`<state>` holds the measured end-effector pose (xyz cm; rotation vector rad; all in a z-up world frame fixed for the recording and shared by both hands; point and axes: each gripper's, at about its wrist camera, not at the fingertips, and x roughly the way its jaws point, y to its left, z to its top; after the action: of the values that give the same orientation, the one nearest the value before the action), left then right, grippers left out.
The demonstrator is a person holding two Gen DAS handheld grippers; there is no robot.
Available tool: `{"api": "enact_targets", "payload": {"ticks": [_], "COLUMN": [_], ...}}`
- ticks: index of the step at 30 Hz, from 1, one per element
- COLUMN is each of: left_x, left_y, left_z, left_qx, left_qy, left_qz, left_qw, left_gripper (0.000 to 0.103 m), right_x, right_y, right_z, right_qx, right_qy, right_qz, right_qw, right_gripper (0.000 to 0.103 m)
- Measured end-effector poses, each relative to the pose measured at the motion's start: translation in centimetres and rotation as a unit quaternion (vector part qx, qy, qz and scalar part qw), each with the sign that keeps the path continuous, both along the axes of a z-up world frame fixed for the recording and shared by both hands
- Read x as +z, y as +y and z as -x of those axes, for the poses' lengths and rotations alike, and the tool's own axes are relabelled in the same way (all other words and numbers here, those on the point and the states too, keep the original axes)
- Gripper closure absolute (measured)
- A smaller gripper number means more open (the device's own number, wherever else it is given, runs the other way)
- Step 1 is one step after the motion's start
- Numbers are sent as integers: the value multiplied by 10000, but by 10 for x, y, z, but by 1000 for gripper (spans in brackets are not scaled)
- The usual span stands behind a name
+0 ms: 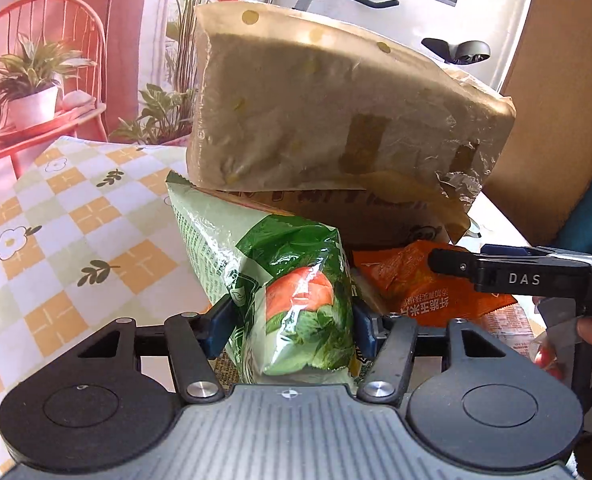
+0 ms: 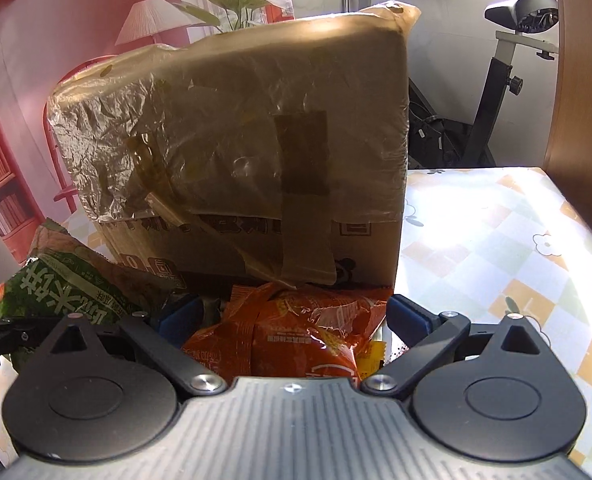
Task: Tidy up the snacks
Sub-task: 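Grasp the green vegetable bag with the left gripper while the right grasps an orange bag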
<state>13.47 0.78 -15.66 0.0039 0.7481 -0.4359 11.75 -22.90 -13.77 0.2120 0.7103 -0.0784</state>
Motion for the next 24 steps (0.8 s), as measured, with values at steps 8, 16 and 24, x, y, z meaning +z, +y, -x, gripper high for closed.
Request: {"api": "enact_targets", "payload": {"ticks": [8,16,24], "left_x": [11,21,30], "left_y": [-3,-2,-1], "left_z": [-1,12,30], "left_qx": [51,146,110], "left_qy": [-201,-370,-600], "left_qz": [-131,-155,-169], "left_qw": [9997,9991,9980], "left_gripper": [44,46,47], "right_x": [-21,-9,7], "right_y": [-6,-2,6], "right_z": [-17,3,28], "right_qx": [-102,213,259], "right_qy": [629,450,207], "right_qz": [-392,-407,-297], "right_qw": [9972,9979,9990], "right_gripper": [11,33,34]}}
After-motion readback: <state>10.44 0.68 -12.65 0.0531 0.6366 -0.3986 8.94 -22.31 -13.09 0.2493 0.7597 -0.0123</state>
